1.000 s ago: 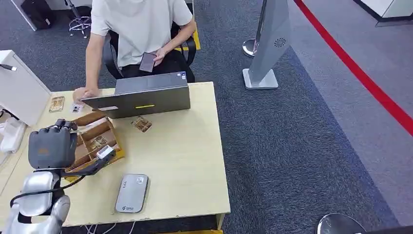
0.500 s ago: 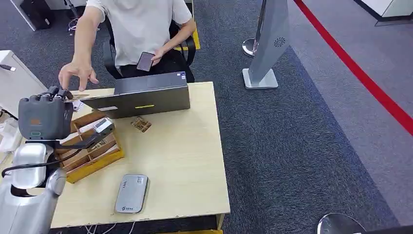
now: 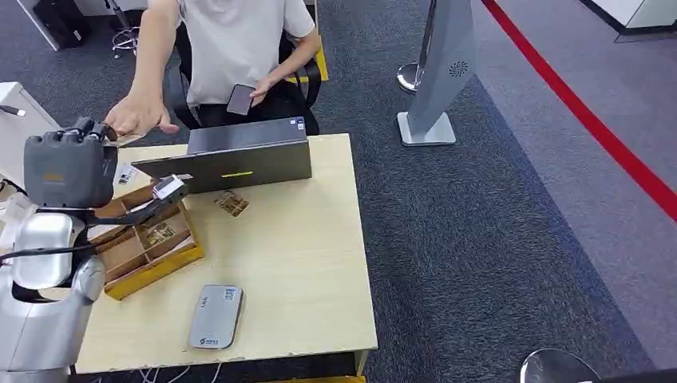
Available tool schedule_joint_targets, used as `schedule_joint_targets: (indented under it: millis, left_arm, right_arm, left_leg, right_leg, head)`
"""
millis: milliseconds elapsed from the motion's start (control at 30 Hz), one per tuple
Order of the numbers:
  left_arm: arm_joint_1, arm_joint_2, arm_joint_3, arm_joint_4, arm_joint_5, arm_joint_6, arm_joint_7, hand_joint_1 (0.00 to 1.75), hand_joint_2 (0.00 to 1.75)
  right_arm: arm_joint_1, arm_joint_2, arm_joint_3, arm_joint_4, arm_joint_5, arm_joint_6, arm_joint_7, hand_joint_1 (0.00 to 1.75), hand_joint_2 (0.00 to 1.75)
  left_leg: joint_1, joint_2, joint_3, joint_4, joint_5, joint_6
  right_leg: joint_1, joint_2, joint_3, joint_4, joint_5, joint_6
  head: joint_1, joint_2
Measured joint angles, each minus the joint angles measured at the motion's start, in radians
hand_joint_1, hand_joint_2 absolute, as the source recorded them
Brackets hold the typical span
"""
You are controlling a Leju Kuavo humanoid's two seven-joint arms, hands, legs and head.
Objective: Pass the card to the sensor for recognition and then transmit it.
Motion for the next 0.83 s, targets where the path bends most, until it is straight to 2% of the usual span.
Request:
schedule_joint_targets:
  millis: [367,700,767,833]
  left_arm:
    - [-0.001,0.008,-0.004,0.011,0.023,-0.007,0.014,0.00,1.75]
    - [0.012,0.036,-0.004,0.015,0.019,-0.006,0.022,0.00,1.75]
    - [0.022,0.052,-0.003,0.015,0.000,-0.006,0.037,0.00,1.75]
    - [0.046,0.088,0.006,0.020,-0.012,-0.002,0.055,0.00,1.75]
  right_arm:
    - [0.002,0.006,0.000,0.002,0.001,0.001,0.006,0.00,1.75]
    - [0.006,0.007,0.000,0.002,0.002,0.001,0.008,0.00,1.75]
    - [0.005,0.008,0.000,0.002,0.002,0.001,0.008,0.00,1.75]
    - [0.008,0.008,0.000,0.002,0.002,0.000,0.008,0.00,1.75]
  left_leg:
    - [0.000,0.001,0.000,0.000,0.000,0.000]
    - [0.000,0.000,-0.001,0.000,0.000,0.000]
    - [0.000,0.001,-0.001,0.000,0.000,0.000]
    - [0.000,0.002,-0.001,-0.001,0.000,0.000]
  right_leg:
    - [0.000,0.001,0.000,0.000,0.000,0.000]
    - [0.000,0.000,0.000,0.000,0.000,0.000]
    - [0.000,0.001,0.000,0.000,0.000,0.000]
    - [0.000,0.003,0.000,0.000,0.000,0.000]
  head:
    - [0.000,0.000]
    - [0.000,0.000]
    - [0.000,0.000]
    - [0.000,0.000]
